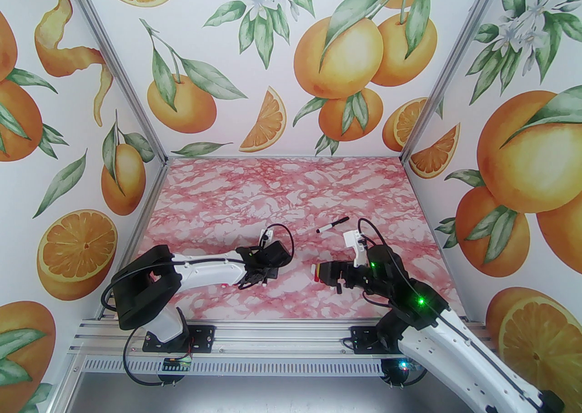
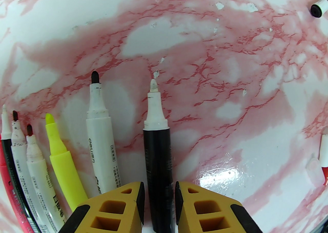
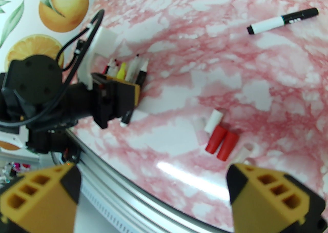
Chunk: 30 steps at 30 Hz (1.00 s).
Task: Open the pen caps
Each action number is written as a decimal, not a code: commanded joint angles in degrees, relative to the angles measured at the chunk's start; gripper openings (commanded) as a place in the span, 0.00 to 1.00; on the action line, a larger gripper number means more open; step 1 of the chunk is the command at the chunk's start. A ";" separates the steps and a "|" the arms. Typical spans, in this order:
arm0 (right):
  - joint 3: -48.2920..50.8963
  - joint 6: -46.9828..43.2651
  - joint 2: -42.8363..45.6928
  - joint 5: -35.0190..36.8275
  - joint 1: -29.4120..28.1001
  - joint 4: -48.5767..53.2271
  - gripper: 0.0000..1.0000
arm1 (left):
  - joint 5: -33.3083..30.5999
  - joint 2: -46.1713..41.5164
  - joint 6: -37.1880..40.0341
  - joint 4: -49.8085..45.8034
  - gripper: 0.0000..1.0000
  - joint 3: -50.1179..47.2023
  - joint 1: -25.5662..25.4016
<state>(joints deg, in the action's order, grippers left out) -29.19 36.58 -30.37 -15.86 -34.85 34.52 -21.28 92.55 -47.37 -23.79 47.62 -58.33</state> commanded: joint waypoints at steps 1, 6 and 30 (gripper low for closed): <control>0.64 0.42 0.18 1.27 -0.26 0.26 1.00 | -1.93 -4.03 1.12 -2.36 0.27 2.91 -0.28; 0.08 0.51 1.16 2.94 -0.21 1.20 0.99 | 0.01 -6.30 8.58 -2.01 0.27 6.00 0.19; -5.32 7.36 15.92 19.15 -0.13 15.19 0.99 | 31.59 22.14 47.63 -2.22 0.38 42.21 8.87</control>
<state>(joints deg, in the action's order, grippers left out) -32.27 42.50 -15.88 0.89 -34.85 46.24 5.56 109.27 -6.90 -25.28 84.38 -50.00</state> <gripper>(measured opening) 0.990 0.374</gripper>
